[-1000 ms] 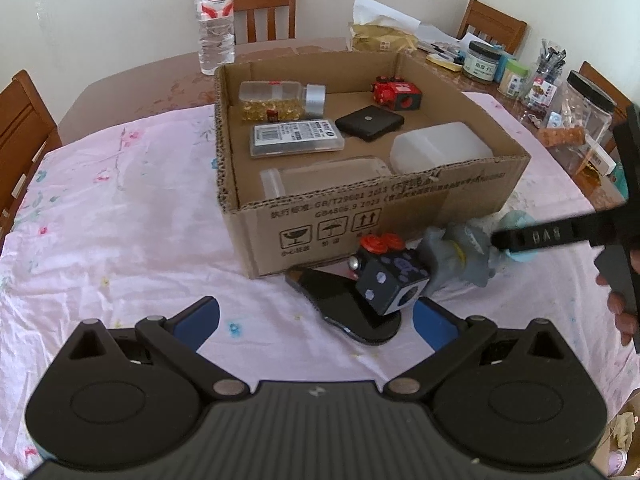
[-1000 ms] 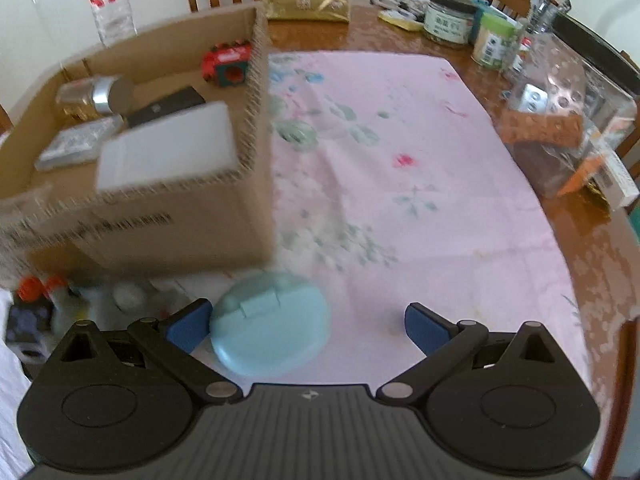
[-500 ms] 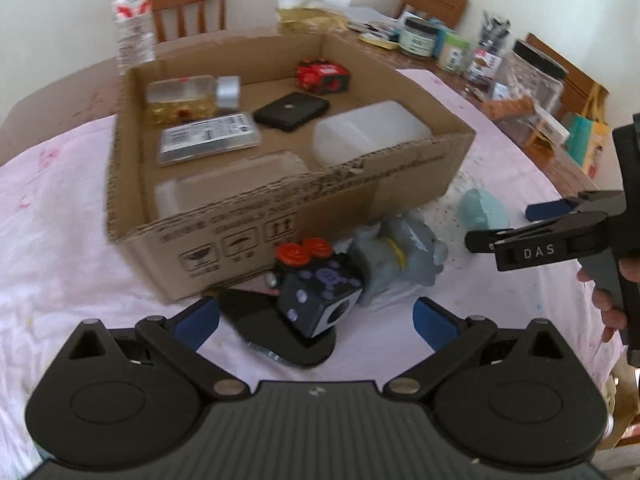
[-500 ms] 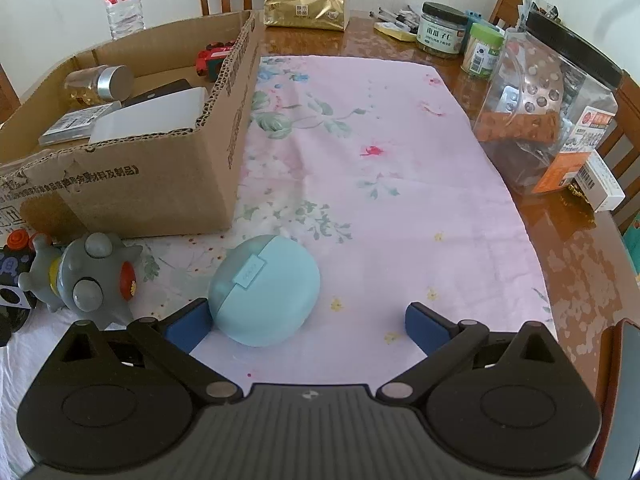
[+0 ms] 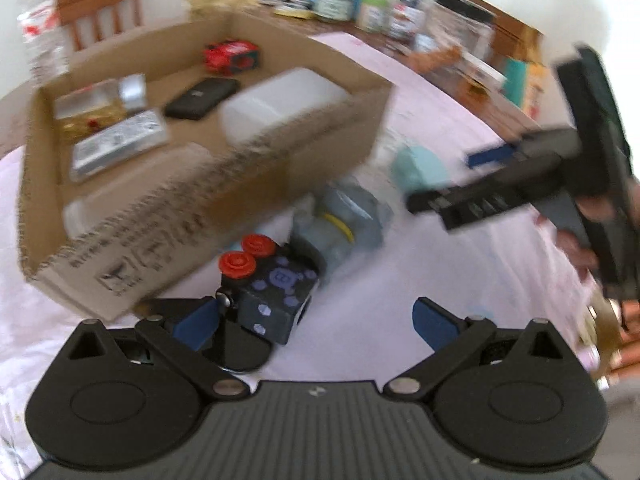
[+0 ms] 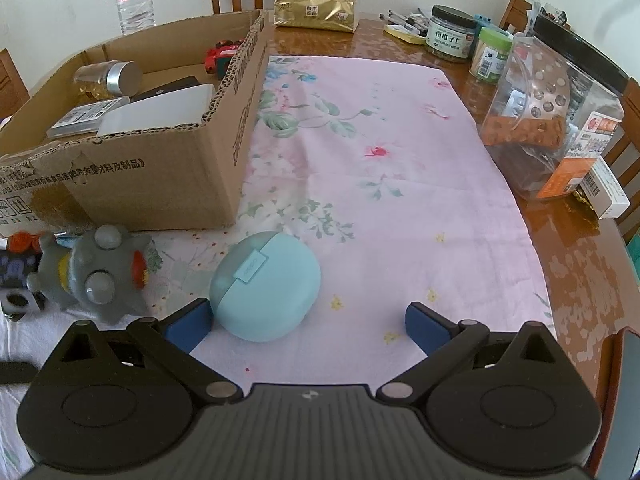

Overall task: Organize rigid objects
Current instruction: 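Grasp the black cube toy with red buttons with left tool while right tool grasps the blue case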

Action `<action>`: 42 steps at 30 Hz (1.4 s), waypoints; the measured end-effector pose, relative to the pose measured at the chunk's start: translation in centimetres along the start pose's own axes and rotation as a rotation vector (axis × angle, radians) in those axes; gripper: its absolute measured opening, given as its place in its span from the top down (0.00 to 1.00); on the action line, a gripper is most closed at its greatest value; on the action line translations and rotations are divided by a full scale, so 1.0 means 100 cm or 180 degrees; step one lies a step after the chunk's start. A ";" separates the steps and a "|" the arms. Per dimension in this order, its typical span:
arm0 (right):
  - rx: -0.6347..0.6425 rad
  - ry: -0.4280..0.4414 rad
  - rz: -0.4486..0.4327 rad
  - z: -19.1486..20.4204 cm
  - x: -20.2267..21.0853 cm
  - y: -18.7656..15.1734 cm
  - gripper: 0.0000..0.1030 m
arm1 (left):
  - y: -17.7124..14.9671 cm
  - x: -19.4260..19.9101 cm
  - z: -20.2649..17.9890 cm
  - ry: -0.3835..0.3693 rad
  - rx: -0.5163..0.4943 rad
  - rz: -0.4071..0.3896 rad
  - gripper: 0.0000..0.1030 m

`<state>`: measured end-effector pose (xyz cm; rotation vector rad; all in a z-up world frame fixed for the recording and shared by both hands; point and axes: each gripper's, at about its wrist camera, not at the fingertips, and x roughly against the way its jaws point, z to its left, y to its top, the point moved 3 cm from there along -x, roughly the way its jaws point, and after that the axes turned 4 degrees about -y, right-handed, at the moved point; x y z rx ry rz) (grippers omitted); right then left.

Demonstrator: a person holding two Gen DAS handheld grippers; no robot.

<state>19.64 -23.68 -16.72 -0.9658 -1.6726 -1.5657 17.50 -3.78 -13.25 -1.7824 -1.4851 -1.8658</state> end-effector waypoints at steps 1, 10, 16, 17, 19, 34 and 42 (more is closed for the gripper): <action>-0.0001 0.0000 -0.0001 0.000 0.000 0.000 0.00 | -0.001 0.000 -0.001 0.0022 -0.0068 0.0002 0.01; -0.0004 -0.0002 -0.0030 0.000 0.000 -0.001 0.00 | 0.010 -0.011 0.008 0.0249 -0.0395 -0.0058 0.30; -0.0014 -0.0008 -0.0066 0.001 0.001 -0.003 0.00 | 0.007 -0.010 0.001 0.0220 -0.0435 0.0031 0.50; -0.0016 -0.0008 -0.0069 0.001 0.001 -0.003 0.00 | 0.005 -0.008 0.001 0.0225 -0.0380 0.0046 0.52; -0.0016 -0.0008 -0.0070 0.001 0.001 -0.003 0.00 | -0.002 -0.005 -0.001 0.0198 -0.0234 0.0101 0.52; -0.0215 -0.0143 -0.0037 0.006 -0.010 0.014 0.00 | -0.020 -0.001 -0.015 0.0206 0.0097 0.0054 0.50; -0.0287 -0.0196 0.0010 -0.013 -0.002 -0.003 0.00 | -0.020 -0.002 -0.016 0.0251 0.0091 0.0074 0.46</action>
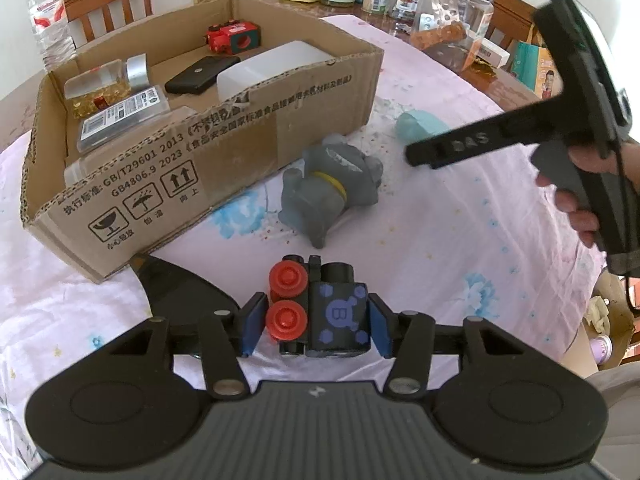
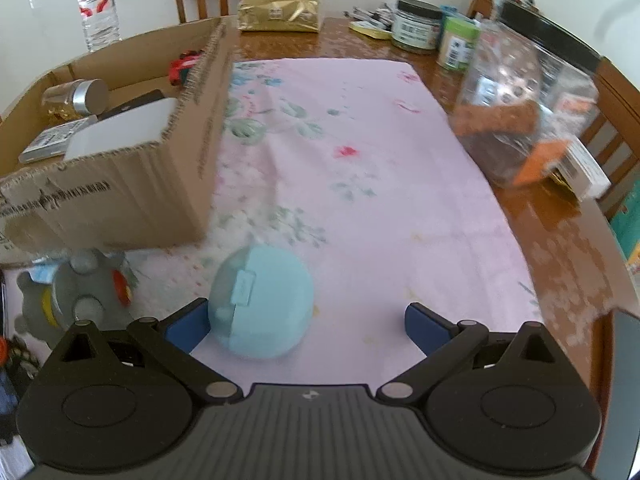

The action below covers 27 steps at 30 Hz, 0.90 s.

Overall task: Organize rigid objects
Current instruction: 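Grasp the black cube toy with red buttons with left tool while right tool grasps the blue case, then place the cube toy in the box with left tool while right tool drops the blue case inside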

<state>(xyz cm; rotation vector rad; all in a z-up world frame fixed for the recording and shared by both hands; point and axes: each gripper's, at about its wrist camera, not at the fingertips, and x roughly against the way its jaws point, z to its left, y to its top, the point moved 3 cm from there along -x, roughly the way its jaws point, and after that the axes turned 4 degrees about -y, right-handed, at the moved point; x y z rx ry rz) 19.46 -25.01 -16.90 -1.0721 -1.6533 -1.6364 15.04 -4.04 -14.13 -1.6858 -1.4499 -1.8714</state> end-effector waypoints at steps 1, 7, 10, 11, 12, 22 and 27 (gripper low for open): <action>0.0017 0.0006 0.0007 -0.001 0.001 -0.001 0.00 | 0.000 0.000 0.000 0.0011 0.0006 0.0002 0.44; 0.0227 0.0184 -0.0056 0.007 0.001 0.001 0.04 | -0.001 -0.001 -0.002 0.0118 0.0037 -0.0048 0.41; 0.0397 0.0294 -0.0123 0.014 0.004 0.002 0.13 | -0.002 -0.002 -0.006 0.0162 -0.0060 -0.0052 0.39; 0.0448 0.0321 -0.0137 0.016 0.005 0.002 0.15 | -0.001 -0.002 -0.007 0.0176 -0.0096 -0.0052 0.39; 0.0482 0.0335 -0.0147 0.018 0.006 0.002 0.19 | -0.001 -0.003 -0.007 0.0181 -0.0137 -0.0048 0.40; 0.0557 0.0389 -0.0198 0.018 0.010 0.004 0.39 | 0.002 0.000 -0.015 0.0208 0.0027 0.0013 0.52; 0.0539 0.0389 -0.0210 0.018 0.008 0.005 0.38 | 0.002 -0.003 -0.015 0.0289 0.0137 0.0020 0.51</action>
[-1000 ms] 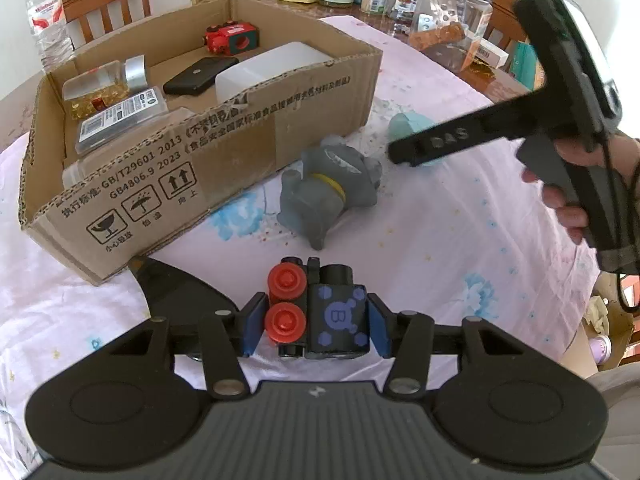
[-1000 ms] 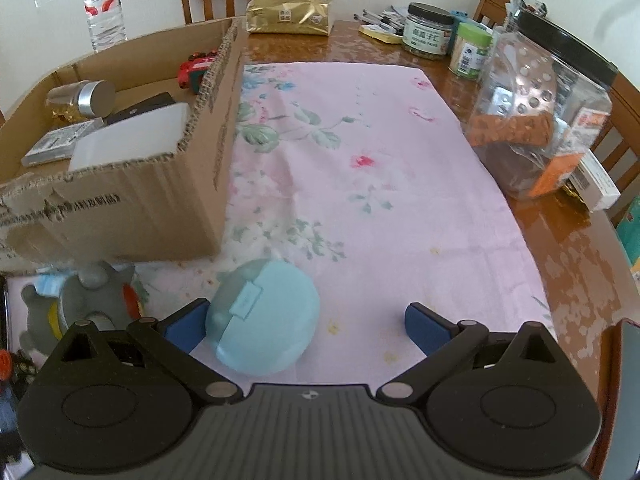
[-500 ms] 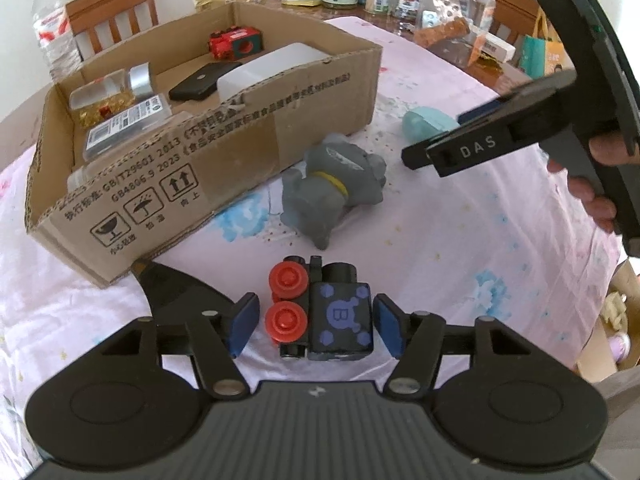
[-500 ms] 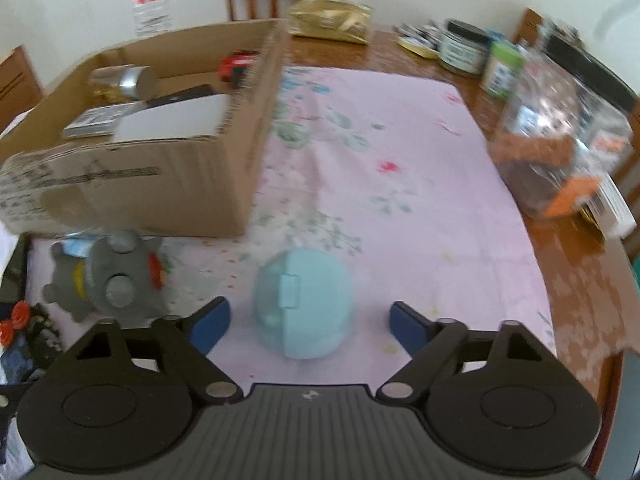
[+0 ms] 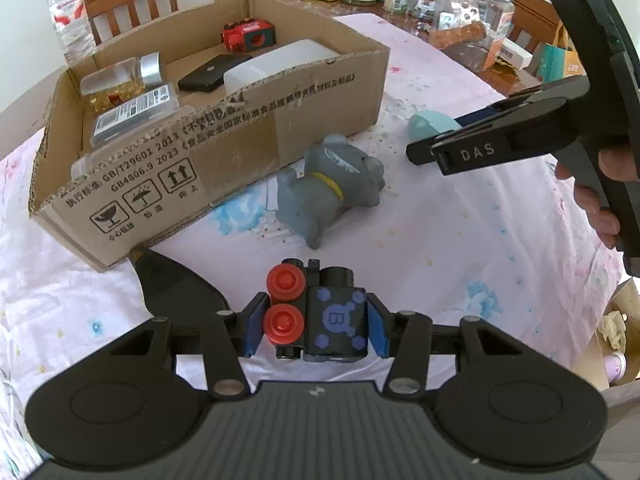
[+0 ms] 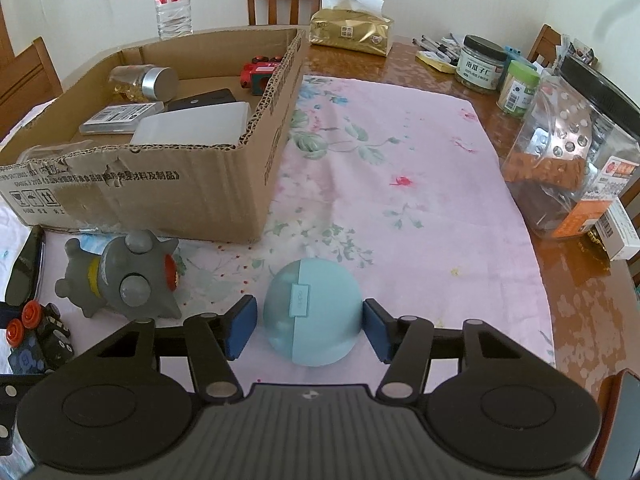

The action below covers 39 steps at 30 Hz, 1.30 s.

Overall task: Organize rigid objects
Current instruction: 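Place the cube toy in the box with left tool while right tool drops the blue case inside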

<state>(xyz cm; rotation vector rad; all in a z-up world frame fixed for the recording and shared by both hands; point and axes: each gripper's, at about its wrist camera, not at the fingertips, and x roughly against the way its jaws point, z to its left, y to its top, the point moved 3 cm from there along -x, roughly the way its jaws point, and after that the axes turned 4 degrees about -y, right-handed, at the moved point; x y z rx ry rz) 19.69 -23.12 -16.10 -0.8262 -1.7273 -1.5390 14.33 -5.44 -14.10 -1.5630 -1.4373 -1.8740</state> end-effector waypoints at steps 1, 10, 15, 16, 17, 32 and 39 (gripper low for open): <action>-0.0007 -0.0004 0.0000 0.000 -0.001 0.001 0.37 | 0.000 0.000 -0.001 0.0016 -0.0014 0.0000 0.51; 0.0004 -0.0034 0.0033 0.002 0.001 0.001 0.44 | 0.004 0.000 0.002 0.0006 0.0077 0.0014 0.52; 0.0075 0.0001 0.0072 0.001 0.006 0.003 0.44 | 0.007 0.005 0.002 -0.0028 -0.0001 0.0039 0.52; 0.0100 0.0011 0.0076 0.001 0.007 0.003 0.44 | 0.008 0.007 0.003 -0.0040 0.0000 0.0045 0.52; 0.0130 0.0016 0.0073 0.001 0.010 0.004 0.44 | 0.009 0.009 0.004 -0.0055 0.0007 0.0047 0.52; 0.0704 0.0311 -0.0111 0.003 0.071 0.033 0.44 | 0.056 0.065 0.012 -0.0120 -0.0153 -0.0152 0.52; 0.0860 0.0418 -0.0334 0.013 0.092 0.065 0.44 | 0.094 0.078 0.033 0.0088 -0.0162 -0.0420 0.52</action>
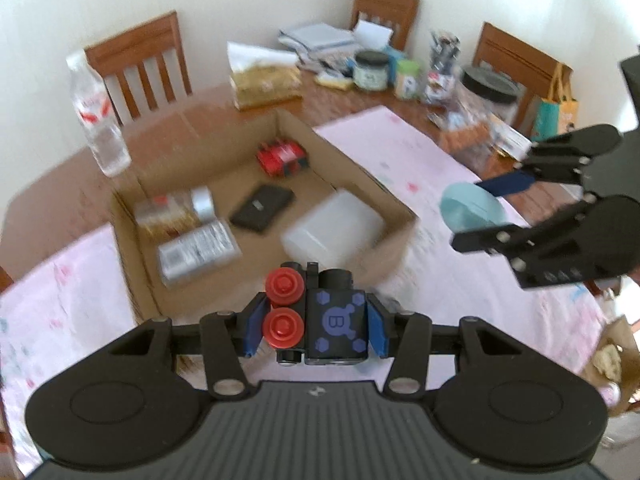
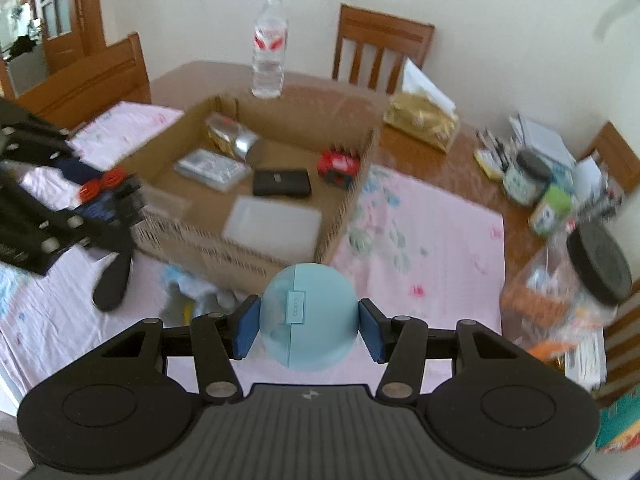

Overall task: Organize rigid objects
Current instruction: 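Place the cube toy in the box with left tool while right tool drops the blue case inside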

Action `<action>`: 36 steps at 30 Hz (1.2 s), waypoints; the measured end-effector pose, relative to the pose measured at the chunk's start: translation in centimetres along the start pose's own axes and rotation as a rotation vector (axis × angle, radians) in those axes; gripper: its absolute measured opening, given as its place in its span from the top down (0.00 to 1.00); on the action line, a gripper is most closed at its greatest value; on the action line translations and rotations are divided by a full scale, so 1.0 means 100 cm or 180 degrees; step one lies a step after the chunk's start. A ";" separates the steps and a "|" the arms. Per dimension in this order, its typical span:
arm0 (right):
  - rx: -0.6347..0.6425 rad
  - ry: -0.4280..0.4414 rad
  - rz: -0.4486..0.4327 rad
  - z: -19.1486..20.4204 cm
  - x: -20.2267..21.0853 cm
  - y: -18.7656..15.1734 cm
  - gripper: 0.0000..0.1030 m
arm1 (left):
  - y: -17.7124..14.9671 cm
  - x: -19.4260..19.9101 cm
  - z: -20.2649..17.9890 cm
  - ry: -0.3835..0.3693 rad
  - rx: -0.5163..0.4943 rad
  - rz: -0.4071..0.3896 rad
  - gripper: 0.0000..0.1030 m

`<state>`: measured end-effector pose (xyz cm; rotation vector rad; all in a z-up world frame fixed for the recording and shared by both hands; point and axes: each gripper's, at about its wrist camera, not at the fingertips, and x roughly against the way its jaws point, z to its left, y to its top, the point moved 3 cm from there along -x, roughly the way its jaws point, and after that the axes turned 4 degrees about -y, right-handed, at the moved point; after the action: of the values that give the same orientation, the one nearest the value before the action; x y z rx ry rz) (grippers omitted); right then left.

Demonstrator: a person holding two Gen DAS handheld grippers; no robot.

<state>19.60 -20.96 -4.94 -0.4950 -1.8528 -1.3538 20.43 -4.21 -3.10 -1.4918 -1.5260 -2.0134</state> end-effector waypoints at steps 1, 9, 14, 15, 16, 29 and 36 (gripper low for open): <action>0.0019 0.0001 -0.0024 0.001 0.000 0.005 0.44 | 0.004 -0.002 0.005 0.0036 -0.0007 -0.0013 0.52; 0.0081 0.0009 -0.0122 0.009 -0.007 0.035 0.44 | 0.015 -0.033 0.049 0.0256 0.0054 0.0086 0.52; 0.0092 -0.0036 -0.0109 0.013 -0.011 0.043 0.44 | 0.011 -0.045 0.067 0.0330 0.0117 0.0007 0.30; 0.0105 -0.0039 -0.0104 0.014 -0.011 0.045 0.44 | 0.009 -0.044 0.069 0.0376 0.0145 -0.0027 0.16; 0.0119 -0.0039 -0.0098 0.015 -0.011 0.046 0.44 | 0.007 -0.040 0.069 0.0423 0.0175 -0.0102 0.11; 0.0216 0.0010 -0.0006 0.026 -0.048 0.083 0.44 | -0.034 0.016 0.071 0.0500 0.0702 -0.0534 0.02; 0.0130 0.0001 0.0159 0.024 -0.092 0.105 0.44 | -0.054 0.026 0.078 0.0625 0.0871 -0.0553 0.02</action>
<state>31.82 -13.82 -5.78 -0.5165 -1.8521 -1.2804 20.16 5.55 -4.62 -1.0597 -1.8107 -1.8784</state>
